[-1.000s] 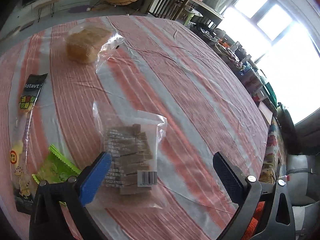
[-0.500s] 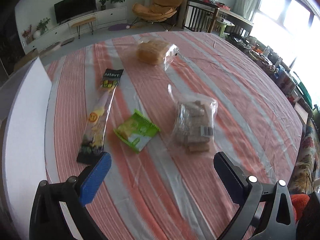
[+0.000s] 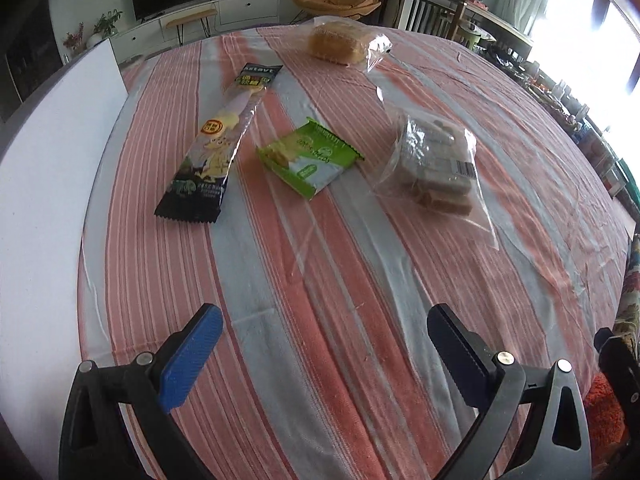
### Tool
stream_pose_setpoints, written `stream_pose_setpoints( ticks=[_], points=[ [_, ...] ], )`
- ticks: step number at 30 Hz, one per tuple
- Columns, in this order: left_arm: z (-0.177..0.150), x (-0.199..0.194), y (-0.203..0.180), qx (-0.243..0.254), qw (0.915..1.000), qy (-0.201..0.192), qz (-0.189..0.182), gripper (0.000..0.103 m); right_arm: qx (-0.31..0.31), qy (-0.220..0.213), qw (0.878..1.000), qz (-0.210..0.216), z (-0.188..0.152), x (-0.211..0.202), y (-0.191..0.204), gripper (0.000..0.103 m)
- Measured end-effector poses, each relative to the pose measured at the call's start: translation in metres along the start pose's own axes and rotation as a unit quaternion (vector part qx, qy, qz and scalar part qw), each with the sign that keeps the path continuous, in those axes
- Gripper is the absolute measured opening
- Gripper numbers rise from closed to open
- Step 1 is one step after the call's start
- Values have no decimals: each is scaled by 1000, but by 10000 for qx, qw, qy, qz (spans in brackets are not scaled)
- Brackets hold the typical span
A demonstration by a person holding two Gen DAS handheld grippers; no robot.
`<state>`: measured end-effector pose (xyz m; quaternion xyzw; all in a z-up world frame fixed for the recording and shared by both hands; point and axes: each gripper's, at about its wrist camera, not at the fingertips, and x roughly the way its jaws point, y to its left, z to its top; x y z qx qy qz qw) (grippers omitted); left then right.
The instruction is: Organize snacks
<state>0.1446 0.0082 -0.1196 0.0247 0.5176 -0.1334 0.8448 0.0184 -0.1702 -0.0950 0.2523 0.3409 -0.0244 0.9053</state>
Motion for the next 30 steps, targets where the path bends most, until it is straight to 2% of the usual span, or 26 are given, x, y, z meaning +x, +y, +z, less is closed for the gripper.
stream_pose_setpoints(
  ticks=[6,19,30],
  points=[
    [-7,3,-9,318,9988,-134,339,103,-33,90,9999,38,-3,2,2,77],
    [-11,0,-10,303,9983,-361,355,103,-11,146,9999,48,-2,6,1,77],
    [-11,0,-10,325,9983,-335,348,103,-138,456,9989,-16,-4,20,5,77]
  ],
)
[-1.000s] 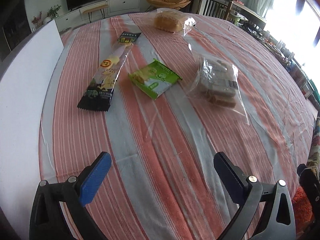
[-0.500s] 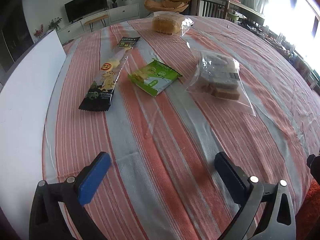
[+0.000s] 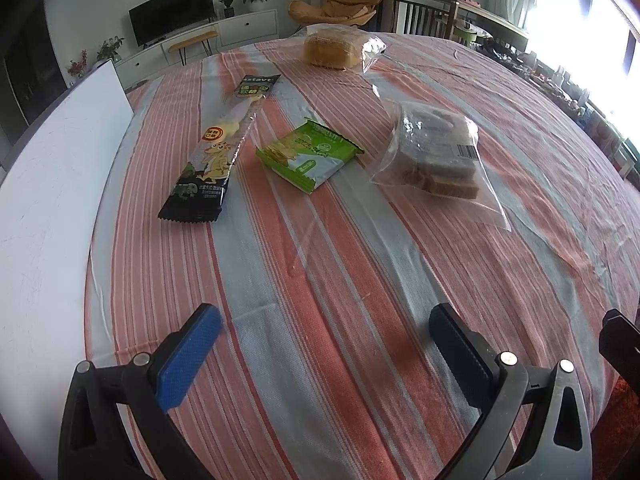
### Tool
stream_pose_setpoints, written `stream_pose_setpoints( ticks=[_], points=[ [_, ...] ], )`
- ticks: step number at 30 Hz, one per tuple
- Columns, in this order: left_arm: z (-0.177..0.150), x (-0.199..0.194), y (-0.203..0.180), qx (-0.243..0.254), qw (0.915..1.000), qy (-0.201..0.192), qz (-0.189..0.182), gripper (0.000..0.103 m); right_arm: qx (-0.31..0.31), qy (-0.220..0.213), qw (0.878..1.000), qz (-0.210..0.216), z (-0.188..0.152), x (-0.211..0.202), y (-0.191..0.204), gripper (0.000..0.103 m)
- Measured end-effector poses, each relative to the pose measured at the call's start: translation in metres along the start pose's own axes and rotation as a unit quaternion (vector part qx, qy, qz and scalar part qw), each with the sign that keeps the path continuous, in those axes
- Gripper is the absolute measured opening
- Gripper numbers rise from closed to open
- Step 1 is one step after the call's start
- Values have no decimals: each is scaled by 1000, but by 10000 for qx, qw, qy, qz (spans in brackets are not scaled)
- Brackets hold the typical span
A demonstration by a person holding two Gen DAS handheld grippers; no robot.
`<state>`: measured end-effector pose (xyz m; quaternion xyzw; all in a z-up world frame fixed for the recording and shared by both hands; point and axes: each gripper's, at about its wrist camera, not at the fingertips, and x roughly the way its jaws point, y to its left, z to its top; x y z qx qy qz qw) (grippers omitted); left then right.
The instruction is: Organize snacks
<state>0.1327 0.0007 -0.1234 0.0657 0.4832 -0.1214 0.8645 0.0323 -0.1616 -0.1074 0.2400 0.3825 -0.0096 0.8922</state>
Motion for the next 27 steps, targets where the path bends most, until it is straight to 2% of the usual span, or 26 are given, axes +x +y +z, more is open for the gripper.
stream_pose_setpoints(
  ticks=[27],
  points=[
    [1,1,0,-26,10000,44,25,103,10,177,9998,28,-3,8,1,77]
  ],
)
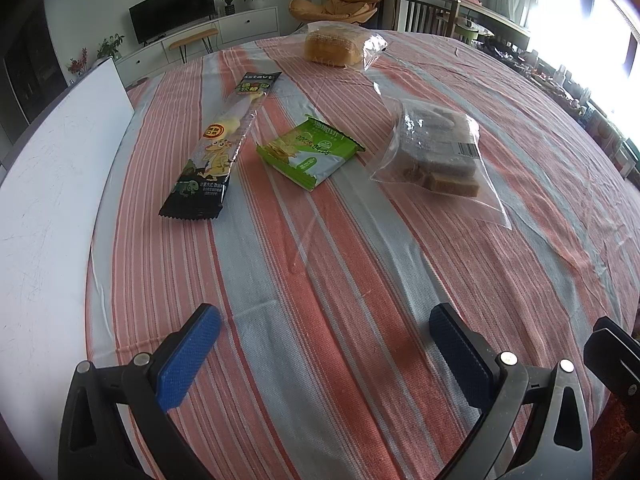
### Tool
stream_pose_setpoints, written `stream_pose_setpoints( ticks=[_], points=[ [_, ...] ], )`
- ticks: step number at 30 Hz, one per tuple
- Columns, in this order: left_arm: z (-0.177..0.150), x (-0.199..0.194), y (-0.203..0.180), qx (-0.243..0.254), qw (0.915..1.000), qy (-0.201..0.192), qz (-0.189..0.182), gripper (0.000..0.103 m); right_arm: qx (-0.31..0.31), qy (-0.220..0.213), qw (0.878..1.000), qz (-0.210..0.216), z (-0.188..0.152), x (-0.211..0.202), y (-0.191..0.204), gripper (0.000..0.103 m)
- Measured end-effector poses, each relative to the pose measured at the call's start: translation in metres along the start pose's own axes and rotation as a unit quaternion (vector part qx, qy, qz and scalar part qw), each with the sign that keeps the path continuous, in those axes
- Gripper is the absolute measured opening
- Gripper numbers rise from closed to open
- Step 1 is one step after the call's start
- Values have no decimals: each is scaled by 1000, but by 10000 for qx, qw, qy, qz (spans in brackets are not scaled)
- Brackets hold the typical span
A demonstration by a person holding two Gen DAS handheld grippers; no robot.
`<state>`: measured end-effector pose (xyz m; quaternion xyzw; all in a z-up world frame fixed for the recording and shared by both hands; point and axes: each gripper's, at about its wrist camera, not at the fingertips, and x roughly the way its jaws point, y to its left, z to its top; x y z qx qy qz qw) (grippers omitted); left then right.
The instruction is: Organize snacks
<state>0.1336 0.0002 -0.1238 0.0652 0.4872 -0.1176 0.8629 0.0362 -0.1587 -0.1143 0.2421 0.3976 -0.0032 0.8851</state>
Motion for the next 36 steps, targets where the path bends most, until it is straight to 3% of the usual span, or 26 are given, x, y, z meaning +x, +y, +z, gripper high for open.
stream_pose_setpoints(
  ticks=[9,13,17,20,23,29,33,36],
  points=[
    [2,2,1,21,10000,75,-23,103,5,2,10000,3,0,0,0,77],
    [6,3,3,76,9992,365,-129,103,23,-8,10000,12,-1,1,-1,77],
    [29,-12,33,-577,9961,273,-604,103,100,13,9999,84,-3,2,-3,77],
    [50,-20,64,-1246,9884,154,-853,103,110,76,9998,124,-3,4,-3,76],
    [66,-14,72,-1348,9872,273,-808,102,87,93,9998,134,-3,5,-2,76],
    [97,28,39,-785,9913,745,-749,88,163,112,9997,154,-3,5,-4,76],
    [113,47,40,-1515,9802,874,-925,86,194,102,9996,178,-2,4,-6,76],
    [125,64,37,-1815,9746,1002,-844,90,220,140,9994,211,-2,5,-7,76]
  ],
)
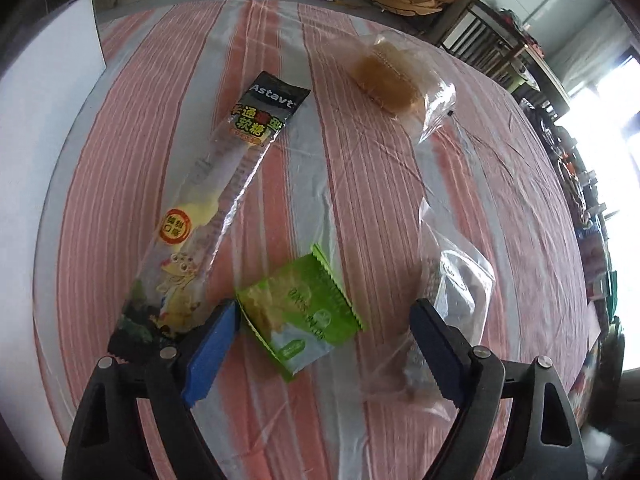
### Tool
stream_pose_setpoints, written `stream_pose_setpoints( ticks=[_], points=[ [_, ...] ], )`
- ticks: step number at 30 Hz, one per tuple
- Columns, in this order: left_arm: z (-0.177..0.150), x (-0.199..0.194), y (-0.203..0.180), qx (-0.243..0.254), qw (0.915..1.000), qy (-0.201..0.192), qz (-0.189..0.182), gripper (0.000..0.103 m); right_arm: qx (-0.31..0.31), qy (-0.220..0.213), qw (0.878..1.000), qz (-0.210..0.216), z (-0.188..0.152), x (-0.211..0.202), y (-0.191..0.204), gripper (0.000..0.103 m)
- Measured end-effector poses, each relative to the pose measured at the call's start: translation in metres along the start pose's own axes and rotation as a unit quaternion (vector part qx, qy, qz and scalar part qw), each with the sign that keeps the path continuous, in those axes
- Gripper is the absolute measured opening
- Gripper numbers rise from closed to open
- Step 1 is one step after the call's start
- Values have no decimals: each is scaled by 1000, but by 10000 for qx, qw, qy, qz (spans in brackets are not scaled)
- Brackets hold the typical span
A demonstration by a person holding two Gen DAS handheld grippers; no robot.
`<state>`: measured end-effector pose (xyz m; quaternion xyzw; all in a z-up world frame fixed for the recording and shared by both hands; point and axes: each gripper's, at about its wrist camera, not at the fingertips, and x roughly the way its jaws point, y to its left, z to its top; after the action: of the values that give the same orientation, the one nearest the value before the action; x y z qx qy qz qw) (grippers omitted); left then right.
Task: Organize snacks
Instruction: 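Reach the left tool to the green snack packet and grasp it, then lift the green packet with the left tool while the right tool grasps the clear biscuit bag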
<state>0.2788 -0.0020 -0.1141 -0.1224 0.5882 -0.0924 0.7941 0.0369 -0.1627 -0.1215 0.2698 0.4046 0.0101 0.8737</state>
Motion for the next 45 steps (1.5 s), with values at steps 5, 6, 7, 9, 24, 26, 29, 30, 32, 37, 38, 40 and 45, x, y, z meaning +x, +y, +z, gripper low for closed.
stream_pose_setpoints(
  ticks=[5,6,7,9,24,26,29,30,32,37,38,40,45],
  points=[
    [1,11,-25,577,9966,-147,561,86,12,-8,10000,28,0,-1,-1,76],
    [-2,11,-26,728,9954,-187,602,82,30,-9,10000,35,0,-2,-2,76],
    [-5,10,-26,850,9941,-241,632,78,54,-6,10000,46,0,-2,-3,76],
    [-11,4,-21,1095,9905,-335,758,59,98,14,9999,69,0,-2,-4,76],
    [-18,8,-23,1380,9838,-333,1092,77,108,28,9999,40,0,0,-4,76],
    [-22,3,-24,1452,9820,-517,1088,50,97,28,9999,42,1,0,-4,76],
    [-28,-4,-26,1590,9800,-492,1093,50,95,30,9999,40,0,0,-3,77],
    [-31,-8,-23,1577,9806,-511,1046,49,98,29,9999,40,0,-1,-3,77],
    [-40,-17,-17,1510,9820,-576,975,49,111,18,9999,50,0,-1,-4,77],
    [-72,-64,2,1222,9878,-906,349,49,269,-155,9991,279,2,-9,-11,77],
    [-81,-73,3,1192,9878,-972,244,49,348,-229,9985,369,5,-13,-15,77],
    [-98,-102,1,1221,9856,-1170,-32,49,468,-318,9980,268,16,-15,-22,77],
    [-133,-176,-3,1461,9721,-1783,-430,49,742,241,9965,-313,64,17,-35,78]
  ],
)
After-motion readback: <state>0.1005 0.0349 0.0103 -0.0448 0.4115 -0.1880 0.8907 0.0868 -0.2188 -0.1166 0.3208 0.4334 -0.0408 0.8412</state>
